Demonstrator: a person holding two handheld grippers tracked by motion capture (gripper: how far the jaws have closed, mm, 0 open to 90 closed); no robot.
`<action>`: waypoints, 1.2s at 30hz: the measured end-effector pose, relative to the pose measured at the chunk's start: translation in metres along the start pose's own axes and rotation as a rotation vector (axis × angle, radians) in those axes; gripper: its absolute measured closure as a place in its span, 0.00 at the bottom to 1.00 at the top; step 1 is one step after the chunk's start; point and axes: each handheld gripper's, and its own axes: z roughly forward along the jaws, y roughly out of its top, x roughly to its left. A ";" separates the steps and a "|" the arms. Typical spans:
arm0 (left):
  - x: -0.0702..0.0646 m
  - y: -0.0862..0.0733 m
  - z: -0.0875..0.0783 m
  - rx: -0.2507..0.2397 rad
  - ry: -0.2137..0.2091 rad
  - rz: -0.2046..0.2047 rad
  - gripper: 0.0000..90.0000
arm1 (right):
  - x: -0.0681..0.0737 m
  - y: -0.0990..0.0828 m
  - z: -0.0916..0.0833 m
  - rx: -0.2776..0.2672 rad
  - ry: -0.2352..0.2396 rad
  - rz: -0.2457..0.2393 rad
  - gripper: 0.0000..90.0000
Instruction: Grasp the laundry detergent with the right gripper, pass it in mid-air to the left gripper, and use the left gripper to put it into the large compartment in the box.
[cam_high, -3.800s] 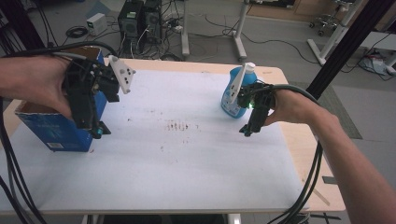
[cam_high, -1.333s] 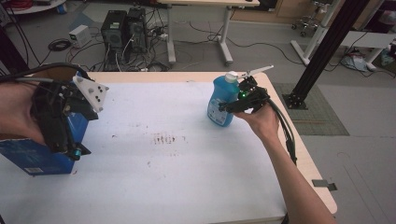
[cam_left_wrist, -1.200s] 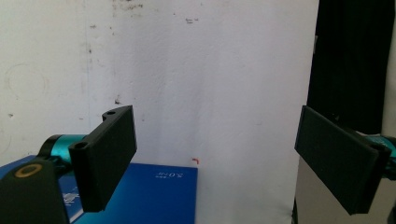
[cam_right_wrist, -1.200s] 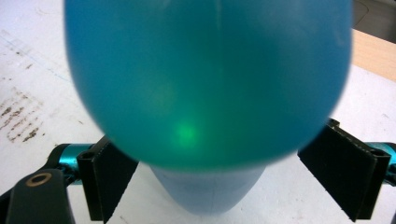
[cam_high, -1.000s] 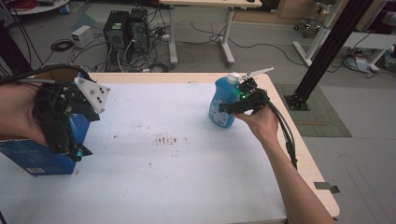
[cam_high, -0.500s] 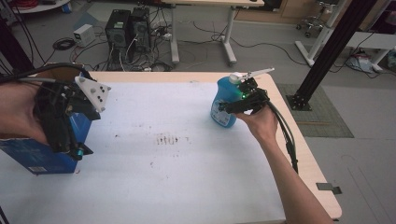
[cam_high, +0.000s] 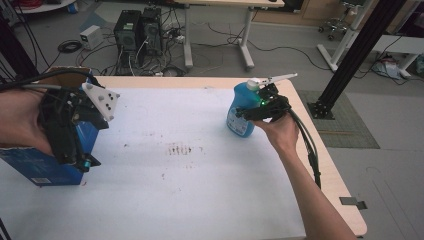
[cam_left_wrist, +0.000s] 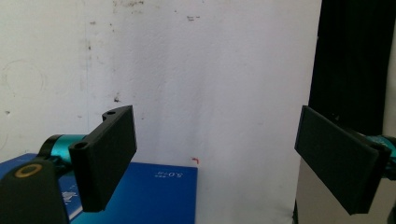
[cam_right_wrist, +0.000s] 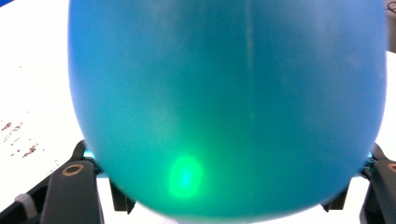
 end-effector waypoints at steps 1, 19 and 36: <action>0.000 0.000 0.000 0.000 0.000 0.000 0.14 | 0.000 0.000 0.000 -0.001 0.001 0.000 0.28; 0.000 -0.001 0.002 -0.006 0.002 0.000 0.14 | -0.001 -0.001 0.002 0.011 0.008 0.003 0.32; 0.001 -0.002 0.002 -0.006 0.005 -0.005 0.14 | 0.002 -0.001 0.006 0.009 0.018 -0.010 0.47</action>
